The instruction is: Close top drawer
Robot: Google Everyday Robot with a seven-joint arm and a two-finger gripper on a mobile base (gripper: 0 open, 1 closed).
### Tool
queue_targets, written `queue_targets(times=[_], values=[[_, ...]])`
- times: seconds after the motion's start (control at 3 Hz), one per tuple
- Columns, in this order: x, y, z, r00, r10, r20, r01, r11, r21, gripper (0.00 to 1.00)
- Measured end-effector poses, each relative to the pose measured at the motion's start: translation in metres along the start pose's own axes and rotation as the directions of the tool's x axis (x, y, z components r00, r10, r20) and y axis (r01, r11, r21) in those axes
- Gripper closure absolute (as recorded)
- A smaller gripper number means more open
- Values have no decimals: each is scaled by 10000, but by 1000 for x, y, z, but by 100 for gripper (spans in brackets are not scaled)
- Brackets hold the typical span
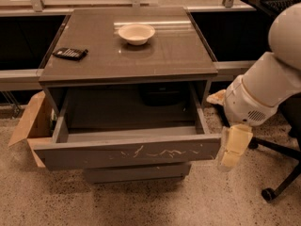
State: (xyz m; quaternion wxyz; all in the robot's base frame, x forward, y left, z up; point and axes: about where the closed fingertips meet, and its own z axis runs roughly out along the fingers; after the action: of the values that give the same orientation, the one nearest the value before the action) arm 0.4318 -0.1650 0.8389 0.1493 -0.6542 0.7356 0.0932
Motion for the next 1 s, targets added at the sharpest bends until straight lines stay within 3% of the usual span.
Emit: queue_targets(times=[0.33, 0.67, 1.0], values=[[12, 3, 40, 9997, -21, 234, 30, 9993, -380, 19], [25, 4, 84, 9989, 35, 460, 2, 9967, -818, 50], [25, 4, 84, 9989, 35, 460, 3, 9967, -818, 73]])
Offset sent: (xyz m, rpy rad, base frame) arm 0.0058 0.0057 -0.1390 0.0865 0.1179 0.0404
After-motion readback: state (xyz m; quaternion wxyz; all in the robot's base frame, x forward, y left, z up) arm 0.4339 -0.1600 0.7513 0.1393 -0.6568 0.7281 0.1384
